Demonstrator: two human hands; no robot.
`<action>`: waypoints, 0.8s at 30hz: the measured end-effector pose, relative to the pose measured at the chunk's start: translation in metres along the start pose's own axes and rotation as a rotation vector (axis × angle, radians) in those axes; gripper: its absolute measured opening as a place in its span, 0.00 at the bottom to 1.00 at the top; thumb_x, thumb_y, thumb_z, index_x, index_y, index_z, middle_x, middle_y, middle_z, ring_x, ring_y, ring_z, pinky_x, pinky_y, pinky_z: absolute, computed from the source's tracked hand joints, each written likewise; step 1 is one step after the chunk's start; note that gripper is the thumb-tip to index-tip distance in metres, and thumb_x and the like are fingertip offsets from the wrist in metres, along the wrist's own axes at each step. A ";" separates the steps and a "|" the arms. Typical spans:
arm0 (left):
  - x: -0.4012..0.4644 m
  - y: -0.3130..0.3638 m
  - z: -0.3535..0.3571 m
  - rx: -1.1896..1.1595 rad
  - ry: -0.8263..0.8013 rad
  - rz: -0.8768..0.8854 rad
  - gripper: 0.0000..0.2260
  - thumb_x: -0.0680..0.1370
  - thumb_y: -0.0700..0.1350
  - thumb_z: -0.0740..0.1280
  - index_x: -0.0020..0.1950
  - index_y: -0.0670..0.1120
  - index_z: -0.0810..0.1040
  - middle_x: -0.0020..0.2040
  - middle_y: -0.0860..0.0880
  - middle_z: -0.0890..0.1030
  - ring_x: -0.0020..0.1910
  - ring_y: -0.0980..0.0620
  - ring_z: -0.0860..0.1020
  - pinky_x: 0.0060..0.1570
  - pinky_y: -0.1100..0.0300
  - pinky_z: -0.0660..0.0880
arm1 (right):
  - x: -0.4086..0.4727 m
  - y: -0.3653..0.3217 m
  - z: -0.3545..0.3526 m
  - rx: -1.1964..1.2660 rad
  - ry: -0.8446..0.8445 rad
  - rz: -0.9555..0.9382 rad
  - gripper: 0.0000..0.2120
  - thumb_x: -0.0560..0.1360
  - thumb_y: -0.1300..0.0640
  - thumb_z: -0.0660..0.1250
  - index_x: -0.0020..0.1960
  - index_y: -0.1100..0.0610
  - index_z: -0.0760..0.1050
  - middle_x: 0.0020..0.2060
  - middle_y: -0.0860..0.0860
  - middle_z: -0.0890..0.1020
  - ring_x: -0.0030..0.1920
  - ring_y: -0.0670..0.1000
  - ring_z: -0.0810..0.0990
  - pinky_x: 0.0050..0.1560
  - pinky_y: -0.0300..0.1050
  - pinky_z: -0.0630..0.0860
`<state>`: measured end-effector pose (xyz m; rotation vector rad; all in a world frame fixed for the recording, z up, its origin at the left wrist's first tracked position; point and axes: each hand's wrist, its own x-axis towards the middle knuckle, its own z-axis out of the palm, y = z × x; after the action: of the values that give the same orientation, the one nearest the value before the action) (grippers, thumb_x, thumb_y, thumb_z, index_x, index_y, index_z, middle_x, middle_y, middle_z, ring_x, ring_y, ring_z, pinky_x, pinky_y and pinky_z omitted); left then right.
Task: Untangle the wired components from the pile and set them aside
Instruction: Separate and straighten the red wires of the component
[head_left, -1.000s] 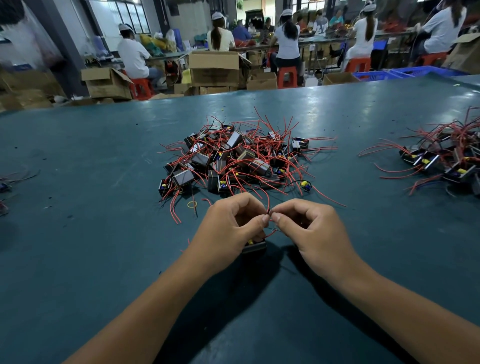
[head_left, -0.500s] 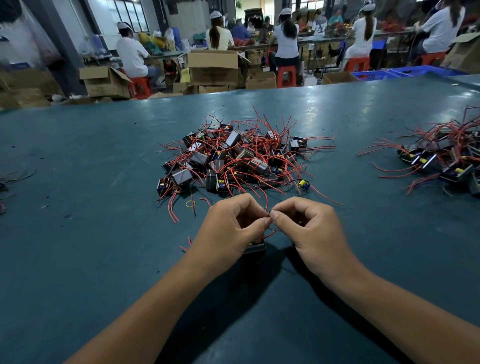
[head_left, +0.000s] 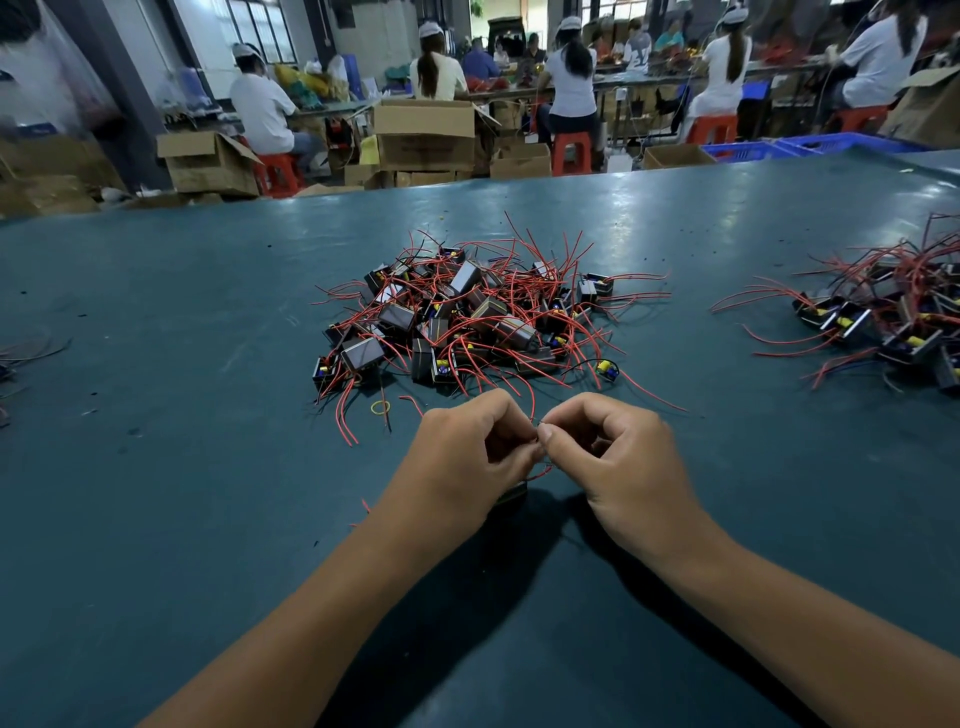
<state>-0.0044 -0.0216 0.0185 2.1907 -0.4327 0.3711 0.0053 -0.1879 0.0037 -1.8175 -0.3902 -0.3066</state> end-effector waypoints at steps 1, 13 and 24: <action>0.000 0.001 -0.002 -0.002 -0.009 0.006 0.08 0.73 0.40 0.76 0.41 0.46 0.78 0.34 0.52 0.82 0.33 0.54 0.80 0.35 0.58 0.77 | 0.000 0.000 0.000 0.003 0.000 0.002 0.06 0.74 0.61 0.72 0.39 0.54 0.80 0.31 0.50 0.82 0.29 0.45 0.74 0.32 0.38 0.71; 0.006 0.002 -0.023 0.169 -0.062 0.177 0.06 0.79 0.48 0.70 0.44 0.48 0.81 0.40 0.56 0.76 0.40 0.54 0.74 0.40 0.62 0.70 | -0.003 -0.006 -0.002 -0.121 -0.056 -0.175 0.03 0.72 0.58 0.69 0.42 0.54 0.82 0.35 0.46 0.79 0.36 0.48 0.77 0.36 0.36 0.71; 0.007 0.009 -0.025 -0.062 -0.195 -0.134 0.13 0.79 0.44 0.68 0.34 0.49 0.77 0.28 0.56 0.70 0.27 0.58 0.65 0.29 0.66 0.61 | -0.003 -0.008 -0.004 -0.293 -0.084 -0.383 0.02 0.73 0.62 0.71 0.42 0.57 0.81 0.35 0.46 0.77 0.37 0.43 0.74 0.40 0.34 0.69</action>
<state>-0.0052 -0.0080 0.0428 2.1893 -0.3950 0.0702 -0.0009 -0.1904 0.0106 -2.0404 -0.7900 -0.5777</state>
